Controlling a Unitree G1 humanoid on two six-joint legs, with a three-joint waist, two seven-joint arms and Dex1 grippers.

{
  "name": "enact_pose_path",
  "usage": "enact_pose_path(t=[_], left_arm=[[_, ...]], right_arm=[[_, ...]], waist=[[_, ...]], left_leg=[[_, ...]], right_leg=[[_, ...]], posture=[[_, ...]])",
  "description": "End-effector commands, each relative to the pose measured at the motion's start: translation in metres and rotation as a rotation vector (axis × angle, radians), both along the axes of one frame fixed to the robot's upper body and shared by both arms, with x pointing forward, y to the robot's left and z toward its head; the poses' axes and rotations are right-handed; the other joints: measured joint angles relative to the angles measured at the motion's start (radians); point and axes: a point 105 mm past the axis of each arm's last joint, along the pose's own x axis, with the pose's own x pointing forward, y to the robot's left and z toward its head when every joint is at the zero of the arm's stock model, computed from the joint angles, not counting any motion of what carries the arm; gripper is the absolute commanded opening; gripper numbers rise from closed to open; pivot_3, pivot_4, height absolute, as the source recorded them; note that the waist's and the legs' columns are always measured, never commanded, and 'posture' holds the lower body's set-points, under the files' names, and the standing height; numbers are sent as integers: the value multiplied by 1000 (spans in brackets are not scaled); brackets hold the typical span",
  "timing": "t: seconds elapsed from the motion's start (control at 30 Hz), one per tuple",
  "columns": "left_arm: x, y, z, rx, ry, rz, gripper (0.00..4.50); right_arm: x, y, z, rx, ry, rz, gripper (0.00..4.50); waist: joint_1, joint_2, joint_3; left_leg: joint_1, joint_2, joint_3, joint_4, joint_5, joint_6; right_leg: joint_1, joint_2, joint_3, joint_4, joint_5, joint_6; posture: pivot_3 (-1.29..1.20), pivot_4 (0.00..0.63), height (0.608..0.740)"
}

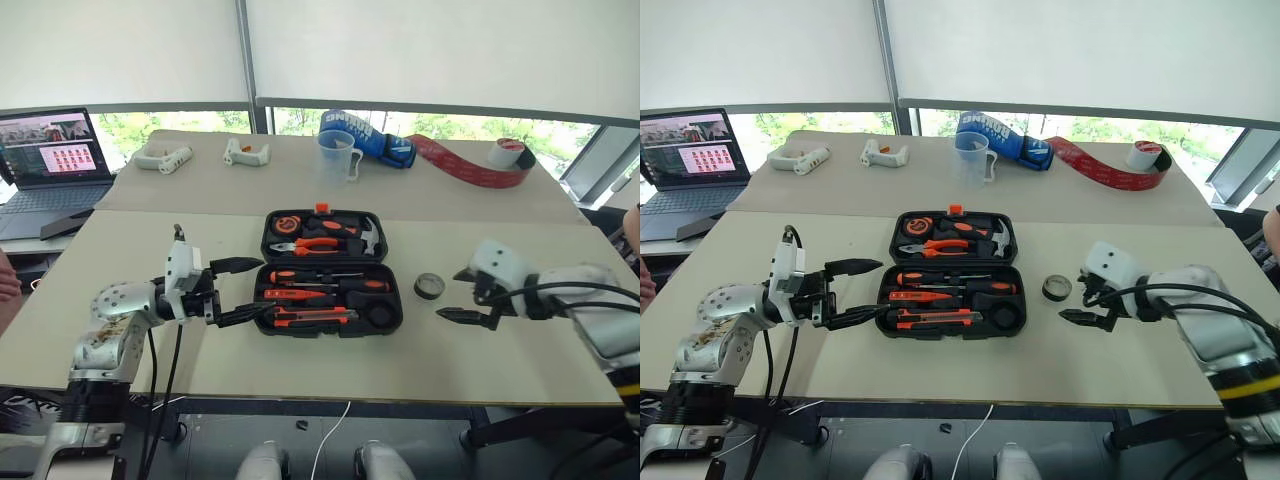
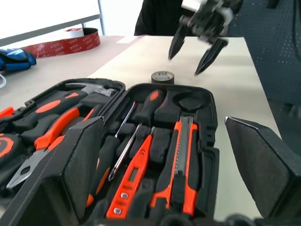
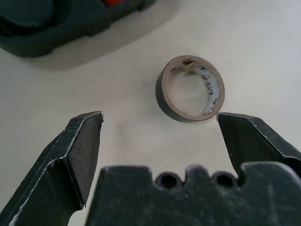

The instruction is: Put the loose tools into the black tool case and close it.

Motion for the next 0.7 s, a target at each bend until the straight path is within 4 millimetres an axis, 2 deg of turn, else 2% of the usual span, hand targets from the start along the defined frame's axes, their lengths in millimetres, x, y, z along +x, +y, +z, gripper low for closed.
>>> enact_pose_path(t=[0.03,0.23,0.37,0.57,0.7], left_arm=[[-4,-4,5,1,-33,-10,4401],[-7,-3,0,6,-19,-4,4401],[-7,-3,1,6,-20,-3,4500],[-9,-1,-4,16,-9,2,4500],[-10,0,-5,20,-5,1,4500]], right_arm=[[12,0,1,-65,-33,40,4500],[22,13,-3,-76,-30,92,4500],[28,13,0,-119,-70,99,3557],[28,6,14,-192,-131,105,3557],[23,20,29,-178,-160,167,3557]], waist=[[1,0,0],[-6,0,0],[-6,0,0],[-6,0,0],[-7,0,0]], left_leg=[[-1,0,0,0,0,0],[0,0,-1,0,-1,1],[3,1,0,0,0,0],[3,1,0,0,0,0],[2,1,0,0,0,0]], right_leg=[[0,0,-1,0,0,0],[0,0,-1,1,0,0],[2,0,-1,2,0,0],[1,0,-1,2,0,-1],[1,0,-1,2,0,-1]], posture=[[0,150,740],[0,150,740],[0,150,740],[0,150,740],[0,150,740]])
